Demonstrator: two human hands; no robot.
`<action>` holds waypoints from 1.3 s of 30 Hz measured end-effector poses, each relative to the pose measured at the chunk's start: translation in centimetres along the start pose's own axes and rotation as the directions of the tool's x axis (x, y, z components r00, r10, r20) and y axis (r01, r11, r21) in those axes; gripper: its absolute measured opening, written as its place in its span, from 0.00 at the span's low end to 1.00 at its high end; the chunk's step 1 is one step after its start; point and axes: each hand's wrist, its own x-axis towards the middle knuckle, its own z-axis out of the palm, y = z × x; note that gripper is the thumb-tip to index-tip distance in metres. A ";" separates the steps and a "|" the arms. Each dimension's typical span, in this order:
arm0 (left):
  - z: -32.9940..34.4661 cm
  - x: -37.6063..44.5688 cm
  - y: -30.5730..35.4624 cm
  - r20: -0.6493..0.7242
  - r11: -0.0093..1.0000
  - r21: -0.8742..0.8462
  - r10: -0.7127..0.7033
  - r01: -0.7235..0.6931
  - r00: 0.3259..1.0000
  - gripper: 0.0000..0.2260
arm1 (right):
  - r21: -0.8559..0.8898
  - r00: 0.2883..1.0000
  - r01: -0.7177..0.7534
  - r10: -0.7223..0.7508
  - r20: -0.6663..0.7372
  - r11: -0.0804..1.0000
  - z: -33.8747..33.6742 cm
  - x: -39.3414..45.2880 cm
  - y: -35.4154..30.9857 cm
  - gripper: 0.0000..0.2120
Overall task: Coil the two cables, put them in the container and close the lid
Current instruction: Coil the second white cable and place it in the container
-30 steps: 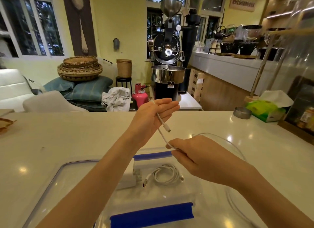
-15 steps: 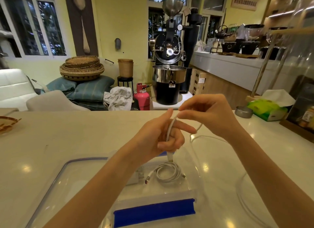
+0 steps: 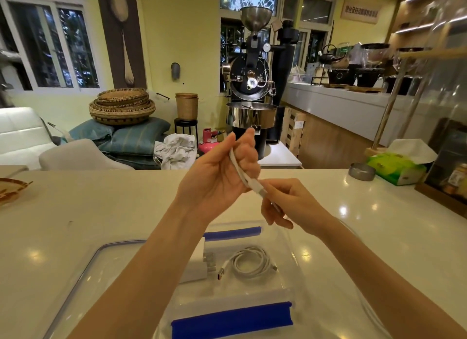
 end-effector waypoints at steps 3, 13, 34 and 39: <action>0.3 1.2 0.2 -0.126 0.977 0.136 0.180 -0.162 0.976 0.17 | -0.143 0.999 -0.025 0.031 0.041 0.989 0.4 0.1 0.1 0.12; -2.5 1.6 0.0 -0.177 0.359 0.933 0.490 -0.013 0.854 0.17 | -0.700 0.992 0.105 -0.025 0.123 0.707 1.6 -1.6 -2.7 0.13; -0.3 -2.1 -1.0 0.033 0.980 0.043 -0.198 0.196 0.980 0.14 | -0.078 0.984 0.151 -0.157 -0.087 0.985 -0.1 1.2 -0.7 0.12; -0.3 -1.3 0.0 0.001 0.993 -0.103 -0.056 0.055 0.998 0.16 | -0.170 0.998 0.058 -0.058 0.005 0.984 1.2 0.5 0.3 0.12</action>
